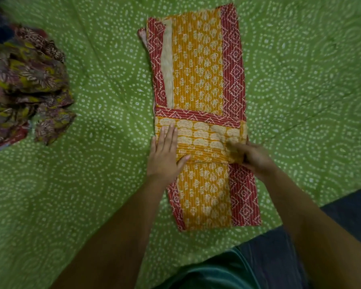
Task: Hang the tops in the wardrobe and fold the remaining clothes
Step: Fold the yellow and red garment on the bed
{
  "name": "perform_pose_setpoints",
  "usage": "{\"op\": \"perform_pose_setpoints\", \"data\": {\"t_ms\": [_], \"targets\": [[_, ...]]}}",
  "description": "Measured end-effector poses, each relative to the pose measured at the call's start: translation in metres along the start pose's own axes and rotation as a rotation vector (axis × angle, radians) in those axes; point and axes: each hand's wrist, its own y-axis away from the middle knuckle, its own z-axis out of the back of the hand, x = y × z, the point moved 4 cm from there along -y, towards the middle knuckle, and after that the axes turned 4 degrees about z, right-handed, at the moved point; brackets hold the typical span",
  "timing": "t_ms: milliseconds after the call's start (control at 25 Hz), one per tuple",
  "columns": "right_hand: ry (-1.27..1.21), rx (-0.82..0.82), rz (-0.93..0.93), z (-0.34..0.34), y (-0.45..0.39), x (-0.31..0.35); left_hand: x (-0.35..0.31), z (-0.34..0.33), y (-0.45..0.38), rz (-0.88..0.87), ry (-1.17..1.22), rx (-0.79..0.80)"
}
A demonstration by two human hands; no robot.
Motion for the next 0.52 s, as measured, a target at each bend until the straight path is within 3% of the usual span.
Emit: {"op": "perform_pose_setpoints", "data": {"t_ms": [240,360,440,520], "targets": [[0.287,-0.134,0.069,0.009,-0.011,-0.006,0.001,-0.003,-0.004,-0.079,0.003,-0.041],[0.111,-0.024,0.033,0.001,-0.012,-0.001,0.002,-0.002,-0.003,-0.134,-0.013,-0.056],[-0.017,0.068,0.113,-0.002,-0.017,0.014,0.003,-0.002,-0.003,-0.153,-0.034,-0.056],[-0.096,-0.013,0.215,0.002,-0.027,0.028,0.003,-0.003,-0.004,-0.150,-0.057,-0.057]]}}
